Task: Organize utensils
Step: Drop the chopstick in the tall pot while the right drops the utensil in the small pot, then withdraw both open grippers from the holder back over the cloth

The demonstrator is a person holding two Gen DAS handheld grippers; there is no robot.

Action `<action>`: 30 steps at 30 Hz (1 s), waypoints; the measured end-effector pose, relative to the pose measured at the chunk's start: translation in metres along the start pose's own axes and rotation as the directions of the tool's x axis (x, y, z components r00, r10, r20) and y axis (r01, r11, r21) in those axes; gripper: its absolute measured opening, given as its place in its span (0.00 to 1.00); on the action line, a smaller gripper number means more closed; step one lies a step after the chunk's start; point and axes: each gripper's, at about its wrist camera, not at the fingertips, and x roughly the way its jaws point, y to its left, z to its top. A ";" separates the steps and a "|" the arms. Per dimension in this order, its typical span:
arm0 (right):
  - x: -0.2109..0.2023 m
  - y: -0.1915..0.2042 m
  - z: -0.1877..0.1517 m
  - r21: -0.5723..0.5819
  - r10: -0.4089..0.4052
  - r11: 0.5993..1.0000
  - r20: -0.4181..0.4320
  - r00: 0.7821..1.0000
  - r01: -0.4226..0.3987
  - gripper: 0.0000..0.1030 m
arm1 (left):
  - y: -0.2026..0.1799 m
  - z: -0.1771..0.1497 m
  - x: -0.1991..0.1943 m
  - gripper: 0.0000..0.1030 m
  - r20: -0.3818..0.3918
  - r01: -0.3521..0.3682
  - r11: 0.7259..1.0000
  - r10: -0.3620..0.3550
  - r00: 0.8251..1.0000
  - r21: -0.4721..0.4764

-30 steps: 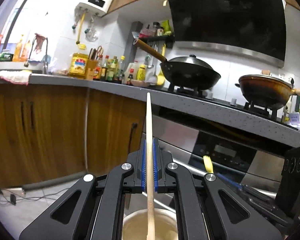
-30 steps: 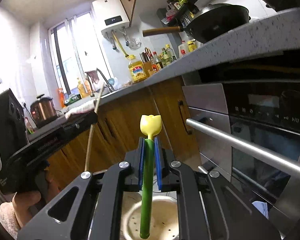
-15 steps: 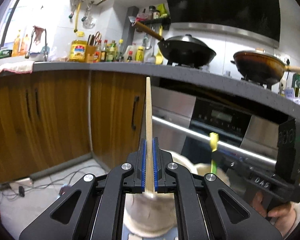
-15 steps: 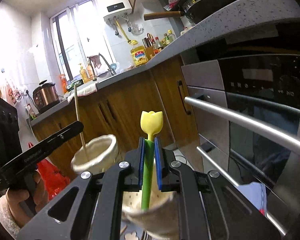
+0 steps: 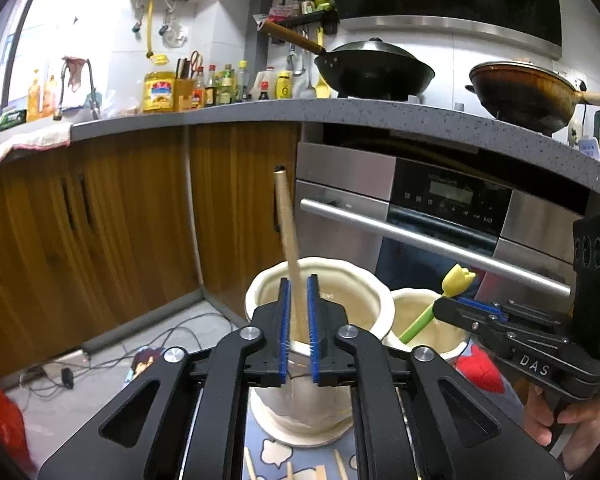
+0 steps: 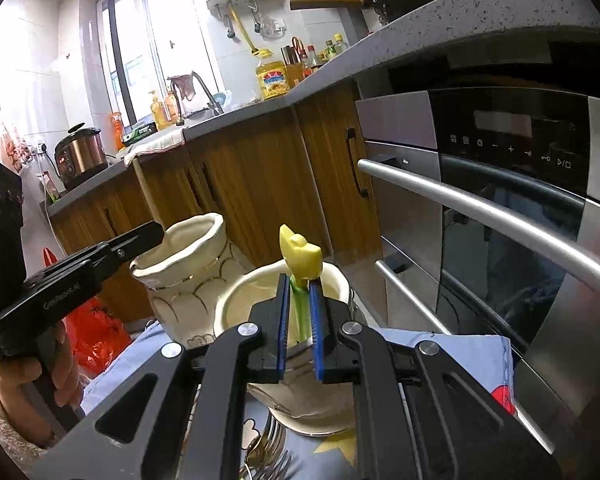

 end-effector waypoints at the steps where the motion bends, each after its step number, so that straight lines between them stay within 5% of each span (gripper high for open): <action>1: -0.002 0.000 0.000 0.004 -0.003 1.000 0.002 1.000 0.003 0.13 | 0.000 0.000 -0.002 0.16 -0.003 -0.001 1.000 0.001 1.000 -0.006; 3: -0.009 0.000 0.000 0.008 -0.007 1.000 0.016 1.000 0.007 0.31 | 0.000 0.000 -0.007 0.26 -0.004 -0.010 1.000 0.010 1.000 -0.010; 7: -0.026 0.001 0.001 0.016 -0.045 0.999 0.040 0.998 0.044 0.40 | 0.003 -0.001 -0.025 0.37 0.005 -0.021 0.999 0.022 1.000 -0.025; 14: -0.058 -0.001 -0.005 0.050 -0.073 0.996 0.007 0.997 0.072 0.73 | 0.008 -0.012 -0.067 0.66 -0.025 -0.067 0.996 0.066 0.998 -0.055; 18: -0.078 -0.002 -0.011 0.091 -0.047 0.995 -0.020 0.999 0.048 0.89 | 0.005 -0.019 -0.089 0.73 -0.049 -0.077 0.995 0.075 0.996 -0.055; 30: -0.106 0.007 -0.044 0.083 -0.114 0.989 -0.132 0.985 0.126 0.95 | -0.009 -0.060 -0.118 0.84 -0.168 -0.048 0.998 0.052 0.984 0.027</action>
